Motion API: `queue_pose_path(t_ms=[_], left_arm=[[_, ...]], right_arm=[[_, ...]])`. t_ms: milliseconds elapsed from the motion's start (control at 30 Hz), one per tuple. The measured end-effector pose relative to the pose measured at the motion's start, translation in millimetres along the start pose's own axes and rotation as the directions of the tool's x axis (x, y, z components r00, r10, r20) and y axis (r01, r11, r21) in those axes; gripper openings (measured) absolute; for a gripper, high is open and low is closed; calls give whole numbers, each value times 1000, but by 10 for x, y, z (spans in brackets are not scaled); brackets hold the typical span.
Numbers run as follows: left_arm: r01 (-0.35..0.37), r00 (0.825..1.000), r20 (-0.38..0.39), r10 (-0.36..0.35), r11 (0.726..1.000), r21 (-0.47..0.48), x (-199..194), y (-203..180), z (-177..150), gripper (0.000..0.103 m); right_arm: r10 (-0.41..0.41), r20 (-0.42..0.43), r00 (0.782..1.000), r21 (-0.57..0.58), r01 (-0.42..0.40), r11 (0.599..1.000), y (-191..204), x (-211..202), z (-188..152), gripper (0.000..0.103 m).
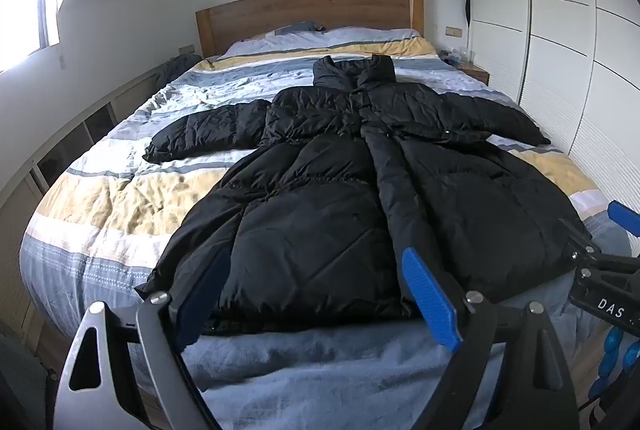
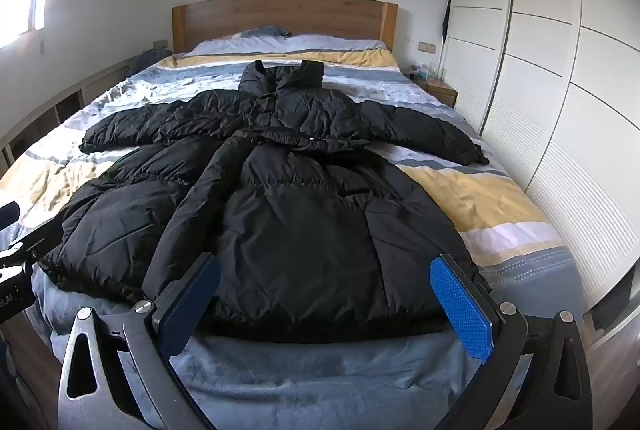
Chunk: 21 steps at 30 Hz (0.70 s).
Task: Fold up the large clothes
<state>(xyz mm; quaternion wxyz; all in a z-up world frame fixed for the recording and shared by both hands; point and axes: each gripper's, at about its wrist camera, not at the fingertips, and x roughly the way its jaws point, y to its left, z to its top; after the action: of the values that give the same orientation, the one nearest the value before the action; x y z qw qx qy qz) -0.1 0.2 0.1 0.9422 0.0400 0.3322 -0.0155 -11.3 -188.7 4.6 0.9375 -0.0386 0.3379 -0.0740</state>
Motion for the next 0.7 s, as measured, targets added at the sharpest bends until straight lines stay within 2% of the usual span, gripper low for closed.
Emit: queue_pose_path(t_ms=[700], left_arm=[[13,1000,-7,-13,1000,19,-9,-42,-66,88]], right_arm=[[4,-4,1000,6,-4,1000,-12,26,-39,103]])
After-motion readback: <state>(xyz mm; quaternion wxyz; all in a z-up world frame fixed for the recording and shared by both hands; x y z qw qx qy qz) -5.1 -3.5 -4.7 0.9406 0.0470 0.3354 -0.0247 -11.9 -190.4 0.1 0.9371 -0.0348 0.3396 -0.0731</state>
